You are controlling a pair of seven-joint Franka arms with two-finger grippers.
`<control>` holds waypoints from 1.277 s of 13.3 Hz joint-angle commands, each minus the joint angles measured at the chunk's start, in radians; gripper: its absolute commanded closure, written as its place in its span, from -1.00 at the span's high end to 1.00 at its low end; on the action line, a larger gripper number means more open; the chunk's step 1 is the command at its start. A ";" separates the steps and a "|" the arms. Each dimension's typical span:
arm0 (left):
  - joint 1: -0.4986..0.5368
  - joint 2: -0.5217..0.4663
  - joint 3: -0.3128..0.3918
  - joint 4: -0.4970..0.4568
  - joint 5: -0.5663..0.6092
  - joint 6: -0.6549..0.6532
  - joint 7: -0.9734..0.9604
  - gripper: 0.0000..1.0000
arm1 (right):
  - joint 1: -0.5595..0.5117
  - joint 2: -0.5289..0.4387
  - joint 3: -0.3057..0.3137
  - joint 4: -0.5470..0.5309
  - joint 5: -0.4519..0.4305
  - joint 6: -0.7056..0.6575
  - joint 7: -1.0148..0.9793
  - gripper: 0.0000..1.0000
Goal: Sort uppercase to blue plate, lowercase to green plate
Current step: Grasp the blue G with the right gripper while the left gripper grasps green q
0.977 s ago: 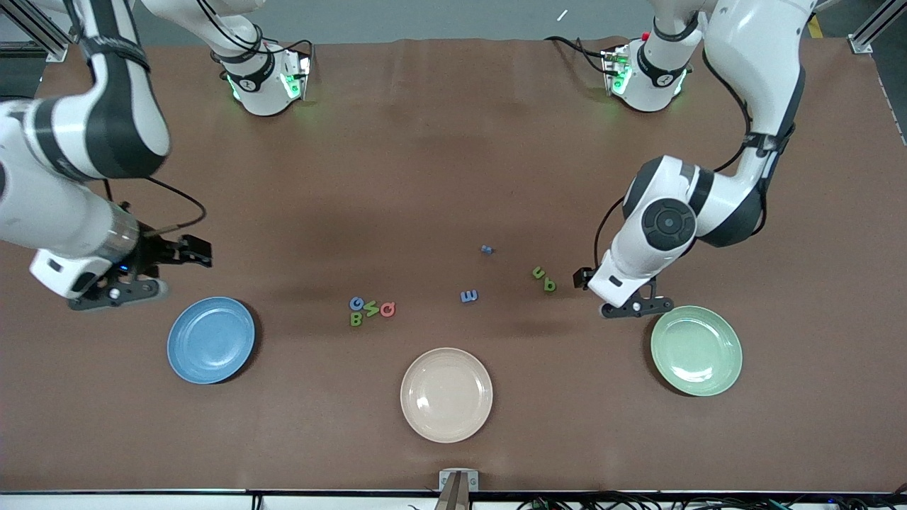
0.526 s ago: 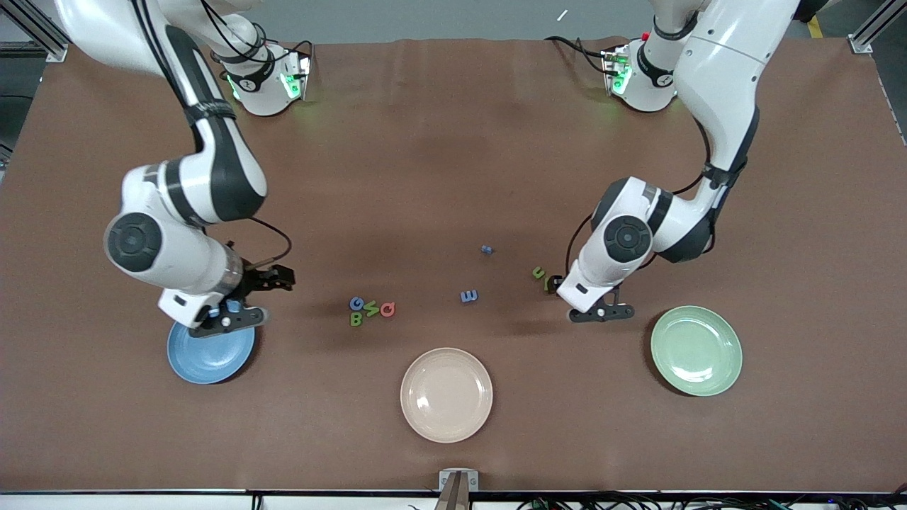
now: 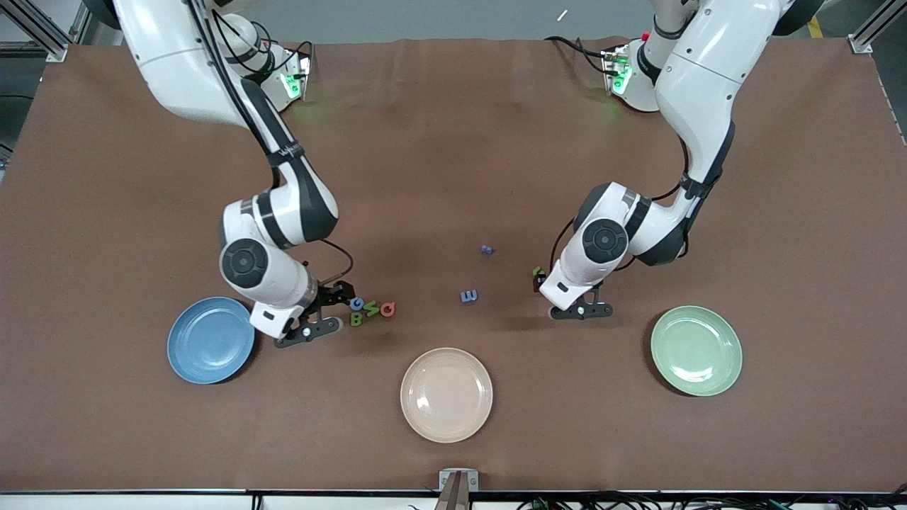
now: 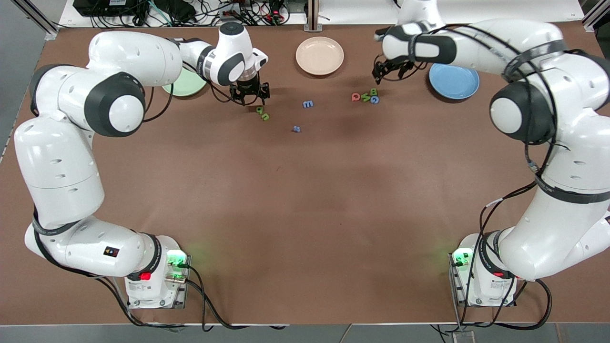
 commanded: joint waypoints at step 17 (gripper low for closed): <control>-0.040 0.043 0.007 0.031 0.051 -0.097 -0.051 -1.00 | 0.070 0.073 -0.011 -0.067 0.015 0.121 0.078 0.12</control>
